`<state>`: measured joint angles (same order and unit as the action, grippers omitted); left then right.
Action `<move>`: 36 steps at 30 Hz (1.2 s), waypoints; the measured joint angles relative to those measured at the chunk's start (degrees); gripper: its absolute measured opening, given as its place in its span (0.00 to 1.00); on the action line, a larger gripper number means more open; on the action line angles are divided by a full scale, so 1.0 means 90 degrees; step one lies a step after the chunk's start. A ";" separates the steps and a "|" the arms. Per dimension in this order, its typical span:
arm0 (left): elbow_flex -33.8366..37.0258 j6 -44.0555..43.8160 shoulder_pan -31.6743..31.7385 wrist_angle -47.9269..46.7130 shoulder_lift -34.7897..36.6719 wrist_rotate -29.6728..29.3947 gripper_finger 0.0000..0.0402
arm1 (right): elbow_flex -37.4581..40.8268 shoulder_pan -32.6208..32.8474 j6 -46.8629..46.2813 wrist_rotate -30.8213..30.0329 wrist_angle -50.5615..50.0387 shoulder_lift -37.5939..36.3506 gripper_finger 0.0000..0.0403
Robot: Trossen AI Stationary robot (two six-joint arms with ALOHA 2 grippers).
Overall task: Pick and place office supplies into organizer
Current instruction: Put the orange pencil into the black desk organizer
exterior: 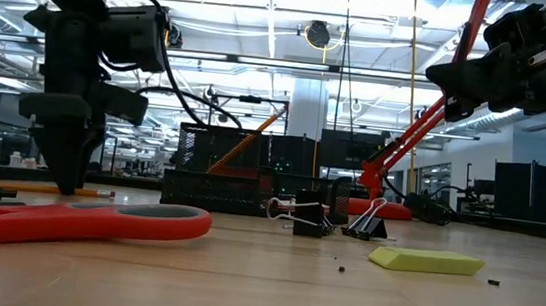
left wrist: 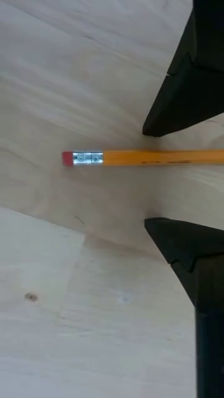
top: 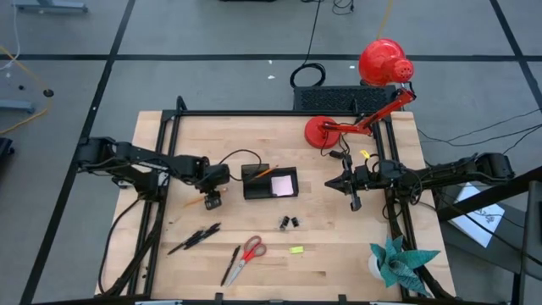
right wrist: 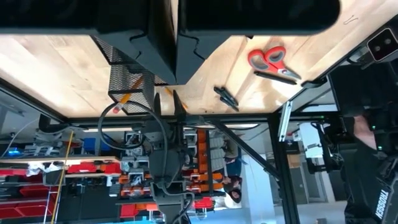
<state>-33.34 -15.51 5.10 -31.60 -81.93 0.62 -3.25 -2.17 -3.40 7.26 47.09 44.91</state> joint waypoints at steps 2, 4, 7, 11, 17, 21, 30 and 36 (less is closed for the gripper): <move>0.0000 -0.0001 0.0014 0.0034 -0.0003 0.0026 0.60 | 0.0002 0.0000 0.0000 0.0001 -0.0002 0.0000 0.00; 0.0002 0.0000 0.0015 0.0067 -0.0005 0.0037 0.60 | 0.0001 0.0000 0.0000 0.0001 -0.0002 0.0000 0.00; 0.0005 0.0005 0.0015 0.0102 -0.0009 0.0046 0.60 | 0.0002 0.0000 0.0000 0.0001 -0.0002 0.0000 0.00; 0.0010 0.0012 0.0005 0.0148 -0.0012 0.0017 0.53 | 0.0000 0.0000 0.0000 0.0001 -0.0002 0.0000 0.00; 0.0022 0.0041 0.0008 0.0264 -0.0014 -0.0067 0.34 | 0.0001 0.0000 0.0000 0.0004 -0.0001 0.0000 0.00; 0.0029 0.0041 0.0003 0.0372 -0.0017 -0.0106 0.23 | 0.0000 0.0000 0.0000 0.0004 -0.0002 0.0000 0.00; 0.0039 0.0012 -0.0046 0.0617 -0.0024 -0.0170 0.03 | 0.0001 0.0000 0.0000 0.0005 -0.0002 0.0000 0.00; 0.0045 0.0009 -0.0209 0.0801 0.0024 -0.0296 0.06 | 0.0001 0.0000 -0.0001 0.0006 -0.0002 0.0000 0.00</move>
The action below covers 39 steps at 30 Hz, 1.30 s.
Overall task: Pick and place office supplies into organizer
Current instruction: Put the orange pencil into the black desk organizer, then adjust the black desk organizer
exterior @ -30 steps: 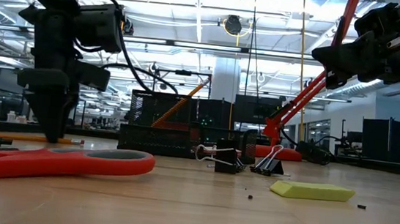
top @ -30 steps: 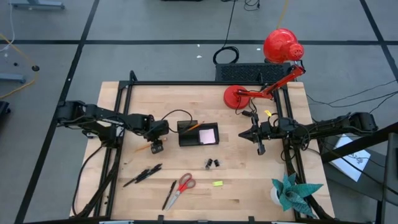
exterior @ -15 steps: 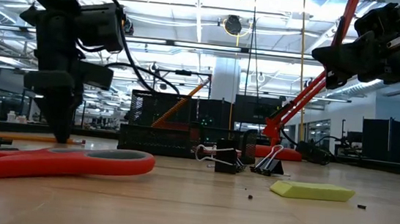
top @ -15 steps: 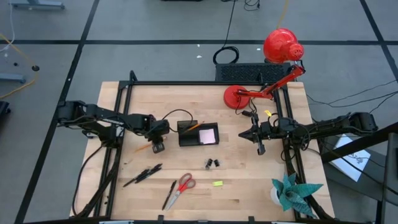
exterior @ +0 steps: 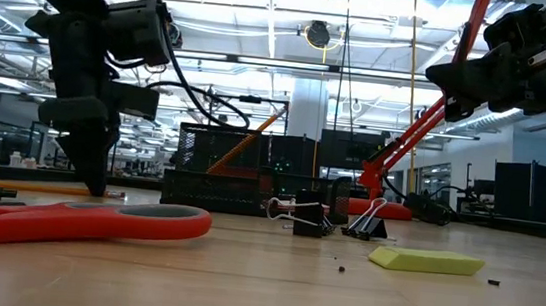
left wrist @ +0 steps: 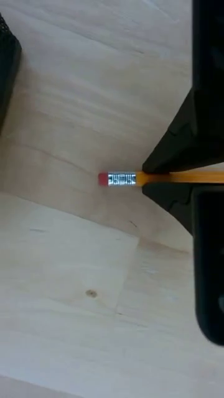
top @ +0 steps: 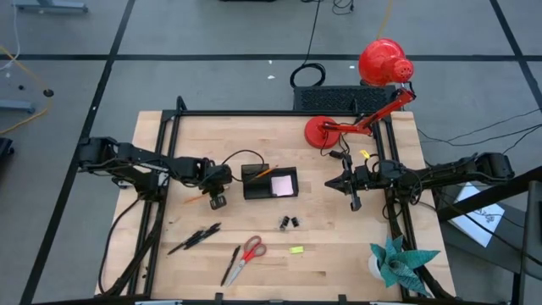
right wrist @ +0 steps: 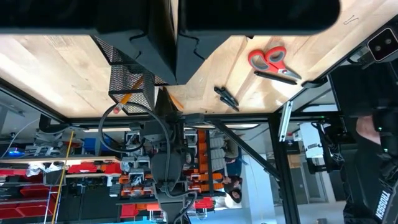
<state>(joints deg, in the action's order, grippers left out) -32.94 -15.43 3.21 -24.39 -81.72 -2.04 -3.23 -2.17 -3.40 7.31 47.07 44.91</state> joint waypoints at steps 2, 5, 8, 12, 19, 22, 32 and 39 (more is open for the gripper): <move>0.0008 0.0001 -0.0056 0.0032 0.0072 -0.0030 0.06 | -0.0001 0.0000 0.0000 0.0000 0.0000 0.0000 0.00; 0.0009 -0.0022 -0.0115 0.0060 0.0194 -0.0040 0.04 | 0.0001 0.0000 -0.0002 0.0000 0.0000 0.0000 0.00; 0.0016 -0.0108 -0.0203 0.0101 0.0390 0.0185 0.02 | 0.0000 0.0000 -0.0002 0.0000 -0.0007 0.0000 0.00; 0.0016 -0.0098 -0.0329 0.0101 0.0755 0.0279 0.01 | 0.0001 0.0000 -0.0002 0.0000 -0.0019 0.0000 0.00; 0.0011 -0.0137 -0.0629 0.0633 0.1534 0.0348 0.00 | 0.0001 0.0000 0.0000 0.0000 -0.0019 0.0000 0.00; -0.0002 -0.0112 -0.0771 0.1382 0.1859 0.0561 0.02 | 0.0001 0.0001 -0.0002 0.0000 -0.0019 0.0001 0.00; -0.0016 -0.0130 -0.0861 0.0276 0.2290 -0.0477 0.07 | 0.0001 0.0001 -0.0002 0.0000 -0.0024 0.0002 0.00; -0.0068 -0.0094 0.0066 0.0241 0.1795 -0.1222 0.23 | -0.0001 0.0000 -0.0001 -0.0007 -0.0011 0.0002 0.00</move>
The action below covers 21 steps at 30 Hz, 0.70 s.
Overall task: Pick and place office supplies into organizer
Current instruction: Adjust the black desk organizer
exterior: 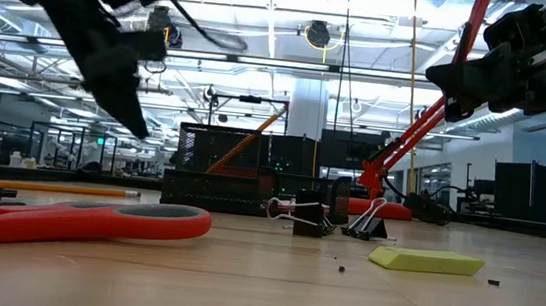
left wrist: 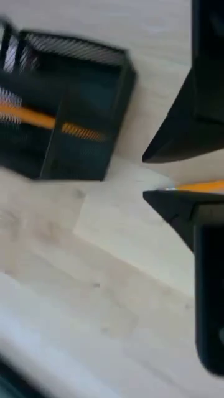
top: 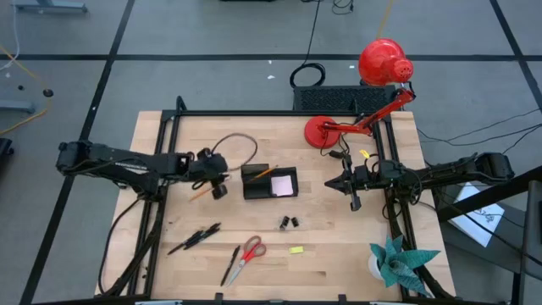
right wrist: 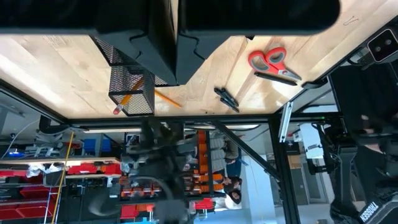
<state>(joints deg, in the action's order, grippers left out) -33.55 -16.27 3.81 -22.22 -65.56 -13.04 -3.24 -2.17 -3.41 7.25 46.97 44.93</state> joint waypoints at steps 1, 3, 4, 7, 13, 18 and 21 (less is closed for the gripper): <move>-0.0048 -0.0005 0.0169 0.0005 -0.0160 0.0237 0.26 | 0.0000 0.0000 0.0002 -0.0001 0.0024 0.0000 0.00; -0.0226 -0.0043 0.0414 -0.0074 -0.0576 0.0651 0.31 | 0.0002 0.0000 0.0065 -0.0002 0.0048 -0.0002 0.00; -0.0382 -0.0043 0.0492 -0.0145 -0.0814 0.0820 0.33 | 0.0000 0.0000 0.0103 -0.0005 0.0055 0.0000 0.00; -0.1074 -0.0037 0.0572 -0.0972 -0.1585 0.0940 0.39 | 0.0001 -0.0002 0.0123 -0.0015 0.0095 -0.0002 0.00; -0.2462 0.0128 0.0509 -0.2852 -0.2751 0.0658 0.47 | 0.0001 -0.0002 0.0132 -0.0005 0.0089 0.0000 0.00; -0.2761 0.0452 0.0523 -0.3259 -0.3163 0.0785 0.52 | 0.0001 -0.0002 0.0129 0.0000 0.0030 0.0000 0.00; -0.2748 0.0512 0.0574 -0.3260 -0.3340 0.1087 0.53 | 0.0000 -0.0002 0.0123 0.0002 -0.0052 0.0000 0.00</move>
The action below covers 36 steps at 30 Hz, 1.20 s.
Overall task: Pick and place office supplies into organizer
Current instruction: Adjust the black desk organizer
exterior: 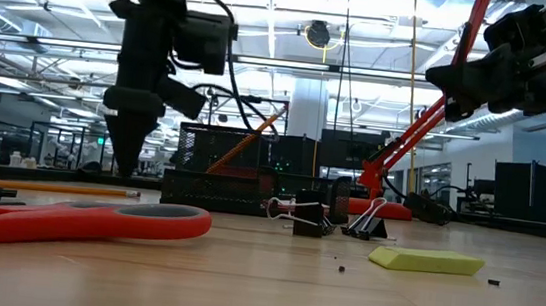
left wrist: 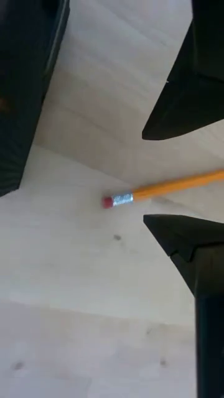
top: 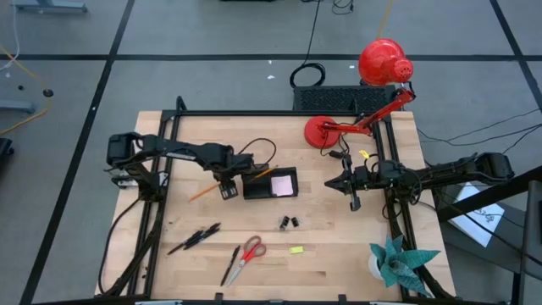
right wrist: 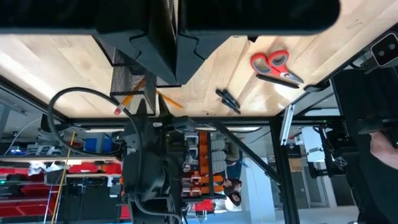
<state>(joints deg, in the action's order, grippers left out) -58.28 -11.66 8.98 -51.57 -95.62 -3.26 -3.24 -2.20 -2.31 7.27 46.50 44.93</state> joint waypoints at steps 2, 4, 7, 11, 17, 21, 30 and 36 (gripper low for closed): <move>0.0045 0.0000 0.0016 0.0075 -0.0064 0.0024 0.54 | 0.0001 0.0000 0.0000 0.0000 -0.0014 0.0000 0.00; 0.0167 0.0017 0.0017 0.0237 -0.0084 0.0010 0.54 | 0.0002 0.0000 0.0000 0.0000 -0.0018 0.0000 0.00; 0.0373 0.0071 0.0051 0.0348 -0.0057 -0.0020 0.54 | 0.0002 0.0000 -0.0052 0.0026 -0.0034 0.0000 0.00; 0.0693 0.0028 0.0234 0.0535 -0.0040 -0.0044 0.54 | 0.0000 0.0000 -0.0100 0.0027 -0.0059 0.0000 0.00; 0.1068 0.0070 0.0551 0.1075 -0.0018 0.0008 0.54 | 0.0002 0.0000 -0.0100 0.0027 -0.0114 0.0000 0.00; 0.1127 0.0225 0.0660 0.1077 -0.0003 0.0025 0.54 | 0.0002 0.0000 -0.0100 0.0027 -0.0187 -0.0002 0.00; 0.1146 0.0276 0.0345 0.1155 0.0375 0.0101 0.54 | 0.0000 -0.0002 0.0044 -0.0033 -0.0192 0.0000 0.00; 0.1136 0.0204 -0.0007 0.1283 0.0397 0.0014 0.54 | 0.0001 -0.0007 0.0101 -0.0160 -0.0190 -0.0002 0.00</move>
<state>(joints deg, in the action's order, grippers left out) -48.06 -9.83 8.92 -40.02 -92.05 -3.13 -3.23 -2.26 -1.40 5.82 44.80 44.91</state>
